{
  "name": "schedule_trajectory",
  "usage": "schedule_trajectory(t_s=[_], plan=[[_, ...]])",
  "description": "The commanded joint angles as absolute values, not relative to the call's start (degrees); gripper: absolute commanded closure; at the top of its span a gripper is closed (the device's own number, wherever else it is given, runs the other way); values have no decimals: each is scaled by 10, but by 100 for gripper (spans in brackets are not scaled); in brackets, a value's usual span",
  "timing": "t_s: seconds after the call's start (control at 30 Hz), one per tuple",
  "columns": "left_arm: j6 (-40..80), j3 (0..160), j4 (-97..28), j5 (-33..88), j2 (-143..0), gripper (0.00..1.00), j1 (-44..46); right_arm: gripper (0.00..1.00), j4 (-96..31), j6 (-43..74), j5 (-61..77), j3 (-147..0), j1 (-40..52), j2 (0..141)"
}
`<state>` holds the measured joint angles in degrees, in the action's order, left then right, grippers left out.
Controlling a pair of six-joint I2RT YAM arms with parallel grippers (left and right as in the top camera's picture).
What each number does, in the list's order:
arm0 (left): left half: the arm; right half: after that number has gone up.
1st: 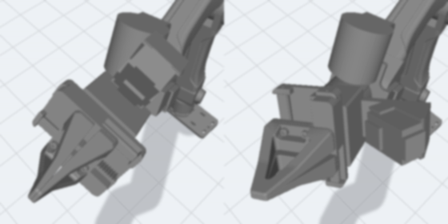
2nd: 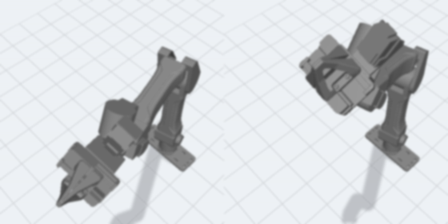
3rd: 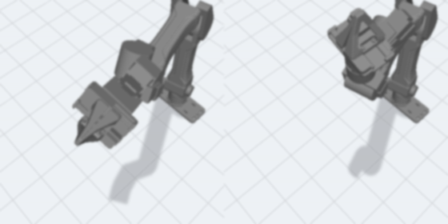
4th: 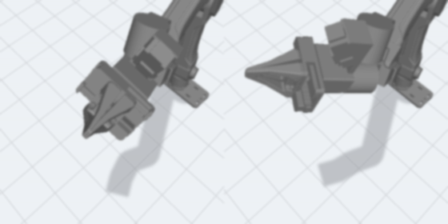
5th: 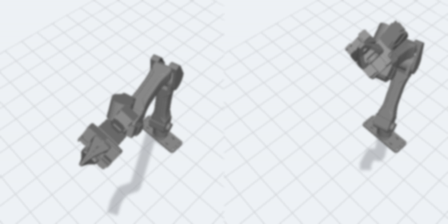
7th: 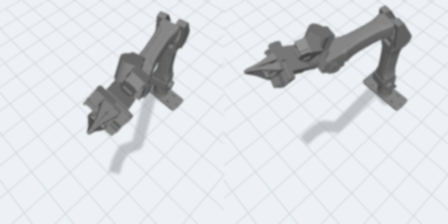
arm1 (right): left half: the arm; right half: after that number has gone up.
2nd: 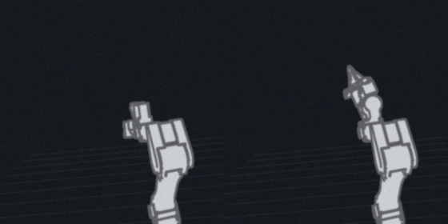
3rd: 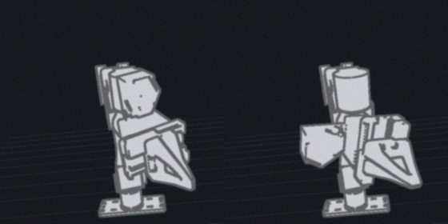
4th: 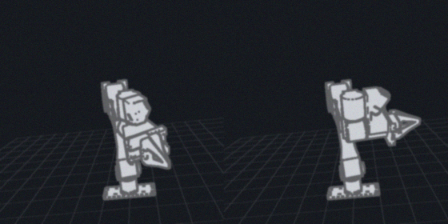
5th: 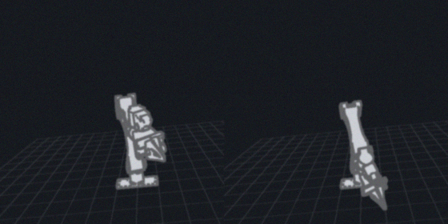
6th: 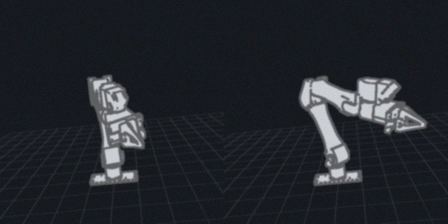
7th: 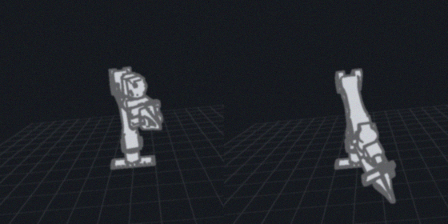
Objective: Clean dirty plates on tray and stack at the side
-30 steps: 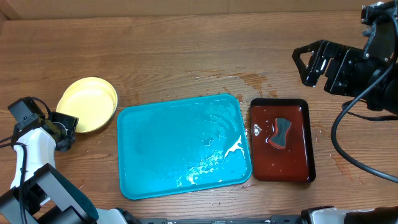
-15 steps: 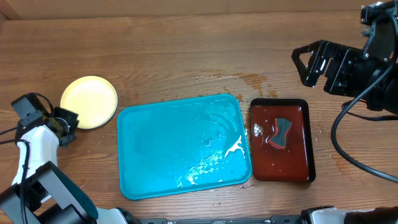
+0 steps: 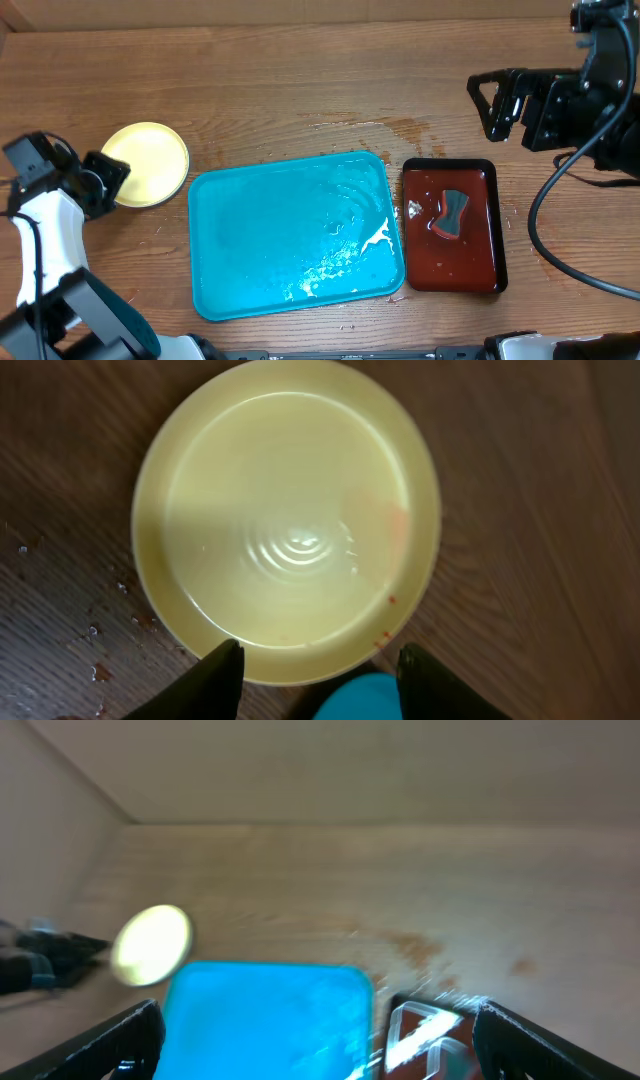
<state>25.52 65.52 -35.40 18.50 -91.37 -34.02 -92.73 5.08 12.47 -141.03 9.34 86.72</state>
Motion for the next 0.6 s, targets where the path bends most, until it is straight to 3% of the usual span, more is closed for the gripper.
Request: schedule_trajectory(t_s=[0.0, 0.2, 0.57], plan=[[135, 717, -382, 206, -856, 47, -317, 0, -905, -29, 47, -1414, 90, 853], [41, 779, -427, 206, -789, 41, -257, 0, -877, -95, -6, -1414, 90, 839], [11, 891, -534, 204, -682, 35, -163, 0, -805, -126, 0, -1414, 90, 688]])
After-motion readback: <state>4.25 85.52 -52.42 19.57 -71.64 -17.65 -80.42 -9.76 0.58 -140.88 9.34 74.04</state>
